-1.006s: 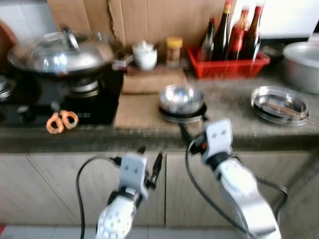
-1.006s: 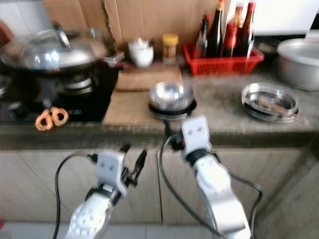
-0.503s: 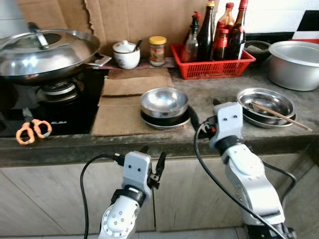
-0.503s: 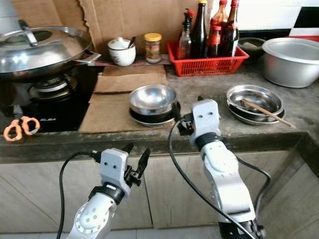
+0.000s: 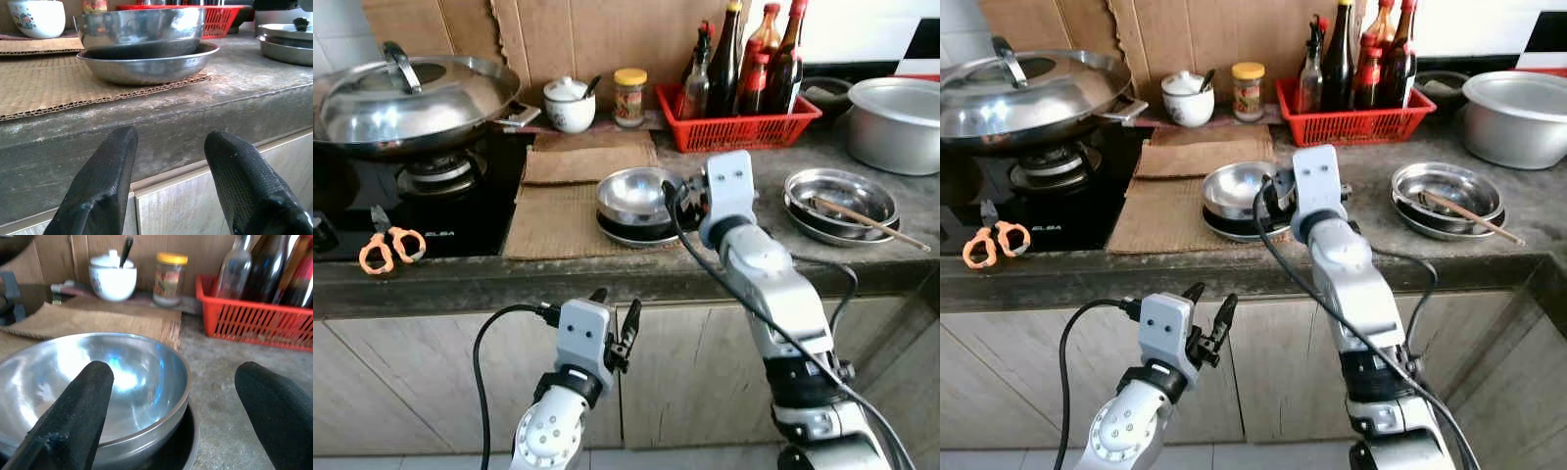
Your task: Kitchen organization
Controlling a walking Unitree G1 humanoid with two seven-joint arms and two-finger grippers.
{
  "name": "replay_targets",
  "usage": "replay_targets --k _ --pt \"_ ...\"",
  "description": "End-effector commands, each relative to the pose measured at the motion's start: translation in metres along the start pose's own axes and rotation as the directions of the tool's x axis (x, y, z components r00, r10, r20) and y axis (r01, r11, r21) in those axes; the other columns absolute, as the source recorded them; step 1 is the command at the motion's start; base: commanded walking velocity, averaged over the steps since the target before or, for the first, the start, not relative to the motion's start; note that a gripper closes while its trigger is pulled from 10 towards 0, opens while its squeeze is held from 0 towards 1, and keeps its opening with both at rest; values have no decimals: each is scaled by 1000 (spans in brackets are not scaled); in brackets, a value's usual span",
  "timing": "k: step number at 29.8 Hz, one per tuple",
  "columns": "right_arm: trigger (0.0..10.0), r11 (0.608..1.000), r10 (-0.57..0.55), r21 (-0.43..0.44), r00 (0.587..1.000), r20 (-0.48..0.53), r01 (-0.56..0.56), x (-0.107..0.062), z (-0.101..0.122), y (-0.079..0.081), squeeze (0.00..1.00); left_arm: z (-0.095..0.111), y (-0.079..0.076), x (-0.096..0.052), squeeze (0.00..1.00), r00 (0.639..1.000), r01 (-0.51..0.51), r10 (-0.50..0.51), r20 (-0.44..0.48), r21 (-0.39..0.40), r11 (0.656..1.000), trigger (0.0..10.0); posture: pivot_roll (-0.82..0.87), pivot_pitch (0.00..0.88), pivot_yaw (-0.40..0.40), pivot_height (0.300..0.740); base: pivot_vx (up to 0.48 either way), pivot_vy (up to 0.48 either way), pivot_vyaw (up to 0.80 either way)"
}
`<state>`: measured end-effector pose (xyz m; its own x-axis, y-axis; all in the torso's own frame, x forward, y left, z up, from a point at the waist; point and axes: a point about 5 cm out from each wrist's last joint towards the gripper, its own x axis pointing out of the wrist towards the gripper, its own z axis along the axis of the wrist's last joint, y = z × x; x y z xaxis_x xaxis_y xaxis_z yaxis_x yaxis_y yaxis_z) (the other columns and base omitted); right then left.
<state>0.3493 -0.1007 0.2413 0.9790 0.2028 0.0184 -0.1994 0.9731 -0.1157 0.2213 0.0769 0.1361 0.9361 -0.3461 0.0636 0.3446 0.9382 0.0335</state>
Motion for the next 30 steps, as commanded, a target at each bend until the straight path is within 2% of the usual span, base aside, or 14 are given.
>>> replay_targets --k 1,4,6,9,16,20,30 --pt "10000 999 5 40 996 -88 -1 9 5 -8 0 -1 -1 0 0 1000 -4 4 -10 4 1000 10000 83 72 -25 740 0 0 0" --pt "10000 997 9 83 992 -129 1 12 5 -8 0 -1 -1 0 0 1000 -6 6 -11 4 1000 10000 83 74 -27 740 0 0 0" --pt "10000 989 7 148 986 -166 18 17 10 -10 0 -1 -2 -2 0 999 -5 5 31 14 1000 10000 83 74 -27 740 0 0 0" --pt "10000 982 9 189 982 -191 28 24 19 -12 0 1 -2 -3 0 999 -5 4 50 17 1000 10000 82 74 -28 740 0 0 0" --pt "10000 965 61 261 966 -252 7 33 32 -11 0 -1 -2 -3 0 1000 -4 4 -10 4 1000 10000 86 75 -32 740 0 0 0" --pt "10000 968 97 248 952 -290 -23 35 37 -5 0 -3 -1 -2 0 1000 -7 7 -16 5 1000 10000 84 74 -34 740 0 0 0" --pt "10000 970 180 222 909 -375 -101 34 34 13 0 -4 -2 -1 0 1000 -8 8 -23 4 1000 10000 82 72 -34 740 0 0 0"
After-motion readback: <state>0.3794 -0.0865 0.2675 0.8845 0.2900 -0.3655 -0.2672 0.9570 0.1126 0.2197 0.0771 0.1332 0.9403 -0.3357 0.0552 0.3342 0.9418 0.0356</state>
